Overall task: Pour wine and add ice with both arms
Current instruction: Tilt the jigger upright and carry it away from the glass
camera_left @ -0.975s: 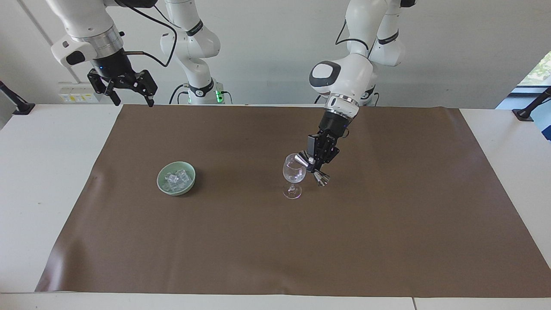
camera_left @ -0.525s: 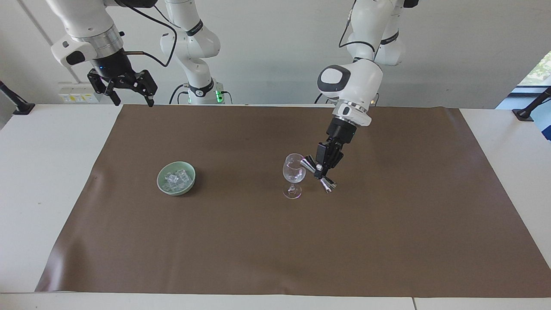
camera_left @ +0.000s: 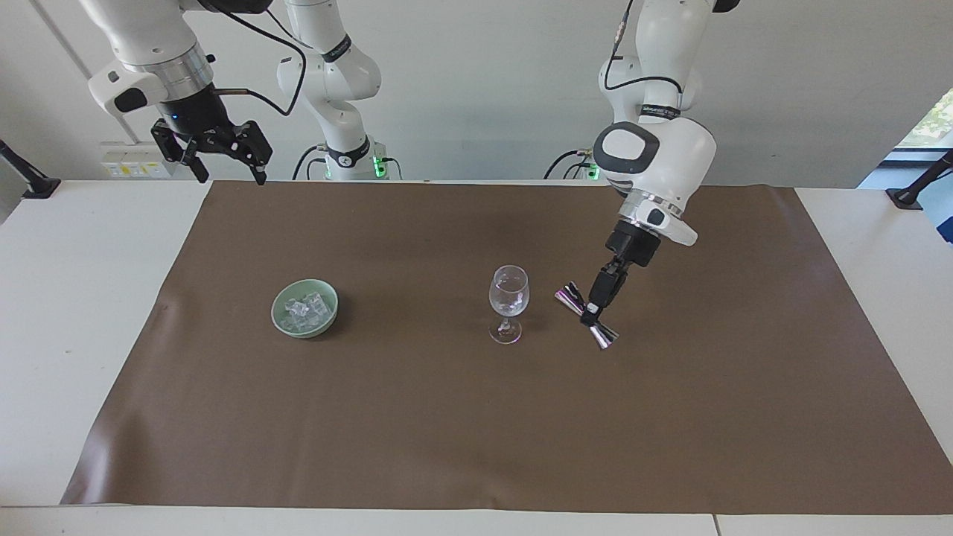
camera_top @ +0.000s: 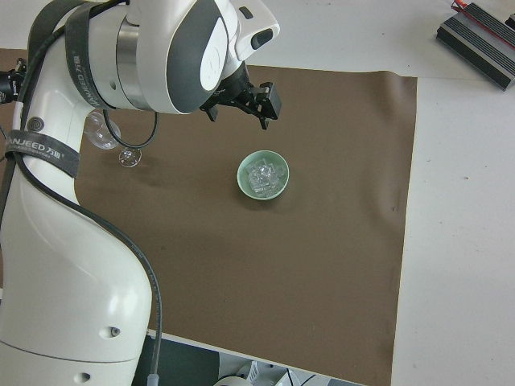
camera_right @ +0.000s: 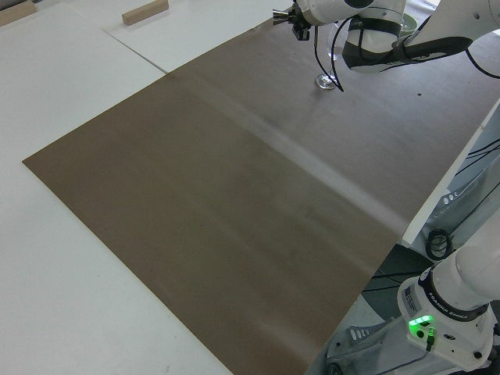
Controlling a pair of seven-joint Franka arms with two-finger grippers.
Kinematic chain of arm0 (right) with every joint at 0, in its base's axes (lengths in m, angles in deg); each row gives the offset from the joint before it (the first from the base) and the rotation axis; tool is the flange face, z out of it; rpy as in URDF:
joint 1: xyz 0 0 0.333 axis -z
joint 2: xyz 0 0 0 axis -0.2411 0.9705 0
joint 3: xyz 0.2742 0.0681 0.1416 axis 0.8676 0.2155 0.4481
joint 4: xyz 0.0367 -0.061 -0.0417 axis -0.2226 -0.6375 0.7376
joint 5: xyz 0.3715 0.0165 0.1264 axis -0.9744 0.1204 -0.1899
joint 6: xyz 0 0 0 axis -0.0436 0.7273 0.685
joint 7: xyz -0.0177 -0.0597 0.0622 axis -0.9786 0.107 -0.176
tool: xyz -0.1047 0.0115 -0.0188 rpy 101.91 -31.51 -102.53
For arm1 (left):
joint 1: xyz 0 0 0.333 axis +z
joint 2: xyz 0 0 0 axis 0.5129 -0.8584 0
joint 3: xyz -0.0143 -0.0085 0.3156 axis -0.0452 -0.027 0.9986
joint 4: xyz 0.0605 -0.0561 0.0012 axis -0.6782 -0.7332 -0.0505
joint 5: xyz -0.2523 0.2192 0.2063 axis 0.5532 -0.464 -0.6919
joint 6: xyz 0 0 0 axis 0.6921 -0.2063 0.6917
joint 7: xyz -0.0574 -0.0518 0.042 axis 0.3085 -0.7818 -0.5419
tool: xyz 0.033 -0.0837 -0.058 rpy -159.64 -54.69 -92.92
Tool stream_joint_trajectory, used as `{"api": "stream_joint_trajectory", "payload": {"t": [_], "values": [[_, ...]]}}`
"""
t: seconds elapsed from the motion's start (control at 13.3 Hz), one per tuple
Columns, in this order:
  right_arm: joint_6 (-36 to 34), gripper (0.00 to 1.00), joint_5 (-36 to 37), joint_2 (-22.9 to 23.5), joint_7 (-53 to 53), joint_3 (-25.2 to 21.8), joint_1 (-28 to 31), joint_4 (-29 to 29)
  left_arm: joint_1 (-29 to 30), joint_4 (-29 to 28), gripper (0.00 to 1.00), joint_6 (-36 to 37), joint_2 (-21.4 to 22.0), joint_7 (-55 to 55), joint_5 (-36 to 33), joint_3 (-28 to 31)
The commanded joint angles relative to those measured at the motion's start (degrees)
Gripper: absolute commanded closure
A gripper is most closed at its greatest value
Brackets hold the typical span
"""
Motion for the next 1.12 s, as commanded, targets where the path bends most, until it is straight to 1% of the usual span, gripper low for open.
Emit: {"api": "stream_joint_trajectory", "payload": {"t": [0.0, 0.15, 0.22, 0.38, 0.53, 0.6, 0.67, 0.82, 1.05], "values": [[-0.1, 0.0, -1.1, -0.9, -1.1, 0.1, 0.6, -1.0, 6.2, -0.4, 1.0, 8.9, 2.3, -1.4, -0.1, -0.1], [0.0, 0.0, -1.1, -0.9, -1.1, 0.1, 0.6, -1.0, 11.1, -0.4, 1.0, 17.2, 3.0, -2.5, -0.3, 0.0], [0.0, 0.0, -1.1, -0.9, -1.1, 0.1, 0.6, -1.0, 13.7, -0.4, 1.0, 21.7, 3.1, -4.7, -0.8, 0.1], [-0.1, 0.0, -1.1, -0.9, -1.1, 0.1, 0.6, -1.0, 16.8, -0.4, 1.0, 26.8, 3.7, -7.7, -1.3, 0.1], [-0.1, 0.0, -1.1, -0.9, -1.1, 0.1, 0.6, -1.0, 21.3, -0.3, 1.0, 34.5, 3.6, -10.5, -5.9, 0.1], [-0.1, 0.0, -1.1, -0.9, -1.1, 0.1, 0.6, -1.0, 24.2, 0.9, 1.0, 38.9, 3.1, -11.8, -8.7, 0.1], [0.0, 0.0, -1.1, -0.9, -1.1, 0.1, 0.6, -1.0, 26.4, 1.5, 1.0, 42.8, 2.4, -12.7, -9.5, 0.1], [0.0, 0.0, -1.1, -0.9, -1.1, 0.1, 0.6, -1.1, 29.7, 1.6, 1.0, 48.1, 1.9, -13.8, -9.8, 0.1], [0.0, 0.0, -1.1, -0.9, -1.1, 0.1, 0.6, -1.0, 35.8, 1.8, 1.0, 56.7, -0.5, -15.9, -12.2, 0.1]]}}
